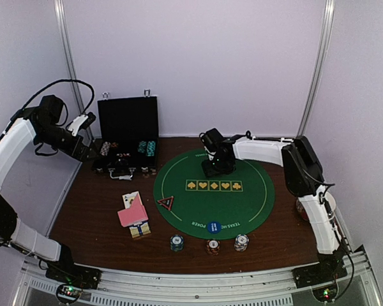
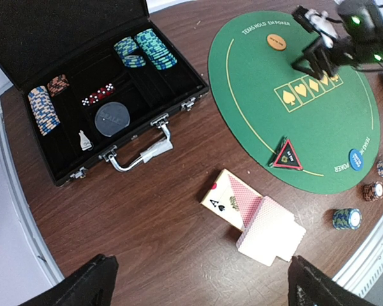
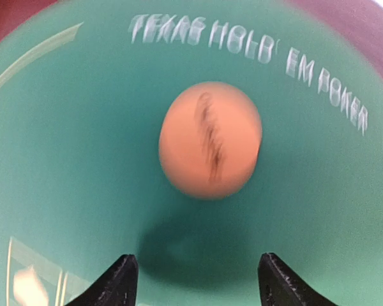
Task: Distribute texas hold em gaming equipment
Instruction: Move the big blind button to the big blind area, then move the small blind button to the small blind area.
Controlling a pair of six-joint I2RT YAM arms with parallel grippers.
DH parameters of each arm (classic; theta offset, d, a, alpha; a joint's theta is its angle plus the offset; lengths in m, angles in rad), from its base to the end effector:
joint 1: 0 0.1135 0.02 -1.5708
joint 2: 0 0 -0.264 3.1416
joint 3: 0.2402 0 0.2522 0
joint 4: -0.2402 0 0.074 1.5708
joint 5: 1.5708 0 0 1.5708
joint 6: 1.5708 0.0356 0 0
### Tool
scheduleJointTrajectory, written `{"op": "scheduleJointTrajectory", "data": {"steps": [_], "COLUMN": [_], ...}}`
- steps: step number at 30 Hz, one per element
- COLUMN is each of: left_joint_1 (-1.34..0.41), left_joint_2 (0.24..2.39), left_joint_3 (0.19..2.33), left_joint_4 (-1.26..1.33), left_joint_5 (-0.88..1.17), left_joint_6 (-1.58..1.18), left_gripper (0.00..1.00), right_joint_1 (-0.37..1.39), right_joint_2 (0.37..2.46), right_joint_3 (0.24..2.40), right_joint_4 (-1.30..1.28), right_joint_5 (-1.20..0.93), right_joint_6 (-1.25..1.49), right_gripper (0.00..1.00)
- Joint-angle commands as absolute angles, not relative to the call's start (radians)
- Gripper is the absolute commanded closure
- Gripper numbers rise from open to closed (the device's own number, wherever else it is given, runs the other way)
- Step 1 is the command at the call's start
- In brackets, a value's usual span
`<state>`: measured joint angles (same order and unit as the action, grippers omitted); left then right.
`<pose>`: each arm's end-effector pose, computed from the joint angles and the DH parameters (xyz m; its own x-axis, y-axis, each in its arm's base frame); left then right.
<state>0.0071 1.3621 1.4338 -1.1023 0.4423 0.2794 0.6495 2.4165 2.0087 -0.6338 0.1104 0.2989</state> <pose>0.2600 -0.0134 0.3581 -0.7654 0.2438 -0.5956 0.4419 0.8719 -0.2110 0.4177 0.3123 0.1521 -0.8209 -0.2559 -0.5105 -0.3297 0.9423 0.0578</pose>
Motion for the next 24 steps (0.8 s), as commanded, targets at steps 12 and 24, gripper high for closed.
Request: {"op": "scheduleJointTrajectory", "data": {"steps": [12,24], "left_joint_1": [0.013,0.013], "left_joint_2": [1.311,1.297], "left_joint_3": [1.434,1.422], "left_joint_4": [-1.136,-1.154], "left_joint_5": [0.462,0.466], "left_joint_6": [0.304,0.322], "left_gripper": [0.02,0.02], "right_joint_1": [0.94,1.019], "right_joint_2": [1.913,1.992], "right_joint_3": [1.436,1.435], "right_joint_4": [-0.695,-0.719], "right_joint_5": [0.013,0.028], "right_joint_6": [0.302,0.287], "right_gripper": [0.27,0.27]}}
